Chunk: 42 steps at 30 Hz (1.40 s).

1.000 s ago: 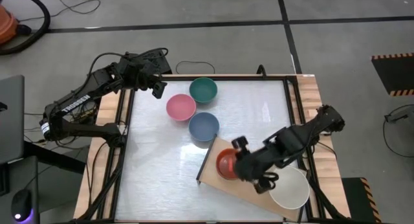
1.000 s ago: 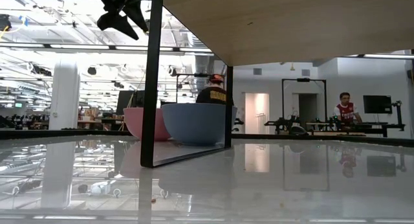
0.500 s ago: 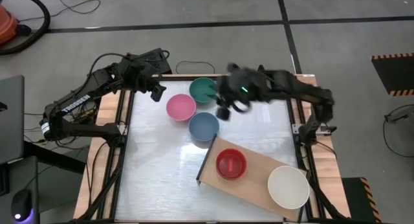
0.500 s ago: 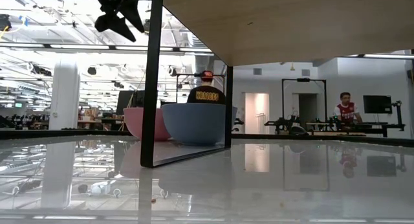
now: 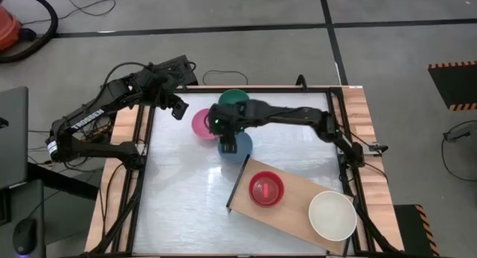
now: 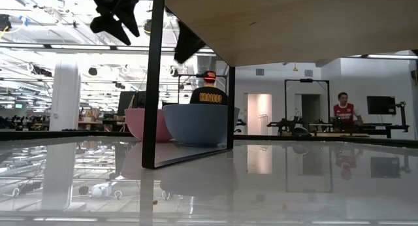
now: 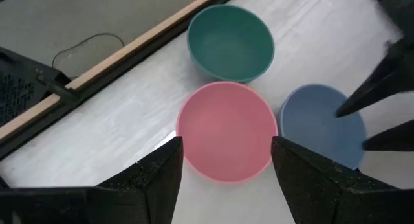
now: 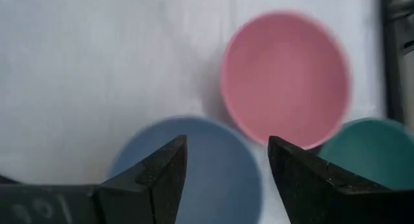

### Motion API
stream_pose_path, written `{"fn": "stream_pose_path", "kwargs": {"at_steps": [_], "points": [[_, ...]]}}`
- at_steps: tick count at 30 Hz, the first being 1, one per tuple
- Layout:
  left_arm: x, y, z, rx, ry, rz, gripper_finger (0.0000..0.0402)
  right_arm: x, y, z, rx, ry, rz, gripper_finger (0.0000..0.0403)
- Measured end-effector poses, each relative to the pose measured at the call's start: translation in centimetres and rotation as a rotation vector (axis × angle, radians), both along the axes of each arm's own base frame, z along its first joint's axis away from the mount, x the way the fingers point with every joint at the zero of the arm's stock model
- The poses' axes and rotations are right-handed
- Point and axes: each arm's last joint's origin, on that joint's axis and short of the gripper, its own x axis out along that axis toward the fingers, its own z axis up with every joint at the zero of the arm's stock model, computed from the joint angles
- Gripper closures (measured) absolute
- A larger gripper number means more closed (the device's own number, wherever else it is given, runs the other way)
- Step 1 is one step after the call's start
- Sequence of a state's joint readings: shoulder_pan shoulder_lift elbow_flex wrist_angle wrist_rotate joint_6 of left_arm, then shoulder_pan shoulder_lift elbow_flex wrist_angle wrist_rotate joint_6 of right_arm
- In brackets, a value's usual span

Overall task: Place and stack bowls onto a shelf
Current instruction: Stack the blue bowl on top of the light gray bowl on the shelf

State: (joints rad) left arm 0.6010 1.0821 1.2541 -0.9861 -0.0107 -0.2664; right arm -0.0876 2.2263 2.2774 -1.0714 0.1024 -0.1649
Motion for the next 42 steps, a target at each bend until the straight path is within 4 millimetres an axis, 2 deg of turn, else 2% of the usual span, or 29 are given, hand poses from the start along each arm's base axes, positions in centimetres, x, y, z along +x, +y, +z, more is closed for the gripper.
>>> {"fn": "stream_pose_path", "kwargs": {"at_steps": [4,8,17,25,27,29,34,35,42], "points": [[-0.1,0.0,-0.1,-0.006,0.012,0.001,0.0182,1.0,-0.2,-3.5,-0.005,0.116,0.017,0.0162],[-0.1,-0.1,-0.1,-0.007,0.013,0.0,0.0182,1.0,-1.4,-5.4,-0.001,0.2,-0.005,0.0163],[-0.1,0.0,-0.1,0.005,0.018,-0.01,0.0182,0.8,-4.9,-6.7,-0.003,0.233,-0.067,0.0163],[-0.1,0.0,-0.1,0.019,0.031,-0.001,0.0182,1.3,-5.3,-9.8,0.007,0.325,-0.024,0.0167],[-0.1,0.0,-0.1,0.019,0.031,-0.001,0.0182,1.3,-5.4,-9.9,-0.011,0.33,-0.031,0.0187],[-0.1,0.0,-0.1,0.019,0.031,-0.001,0.0182,1.3,-5.4,-9.7,-0.018,0.321,-0.034,0.0225],[-0.1,0.0,-0.1,0.024,0.034,0.004,0.0182,0.9,-5.7,-9.1,-0.008,0.323,-0.054,0.0367],[-0.1,0.0,-0.1,0.023,0.035,0.004,0.0182,0.8,-5.7,-9.0,0.0,0.329,-0.057,0.0376],[-0.1,0.0,-0.1,0.024,0.034,0.004,0.0182,0.3,-5.4,-8.7,0.014,0.375,-0.052,0.0376]]}}
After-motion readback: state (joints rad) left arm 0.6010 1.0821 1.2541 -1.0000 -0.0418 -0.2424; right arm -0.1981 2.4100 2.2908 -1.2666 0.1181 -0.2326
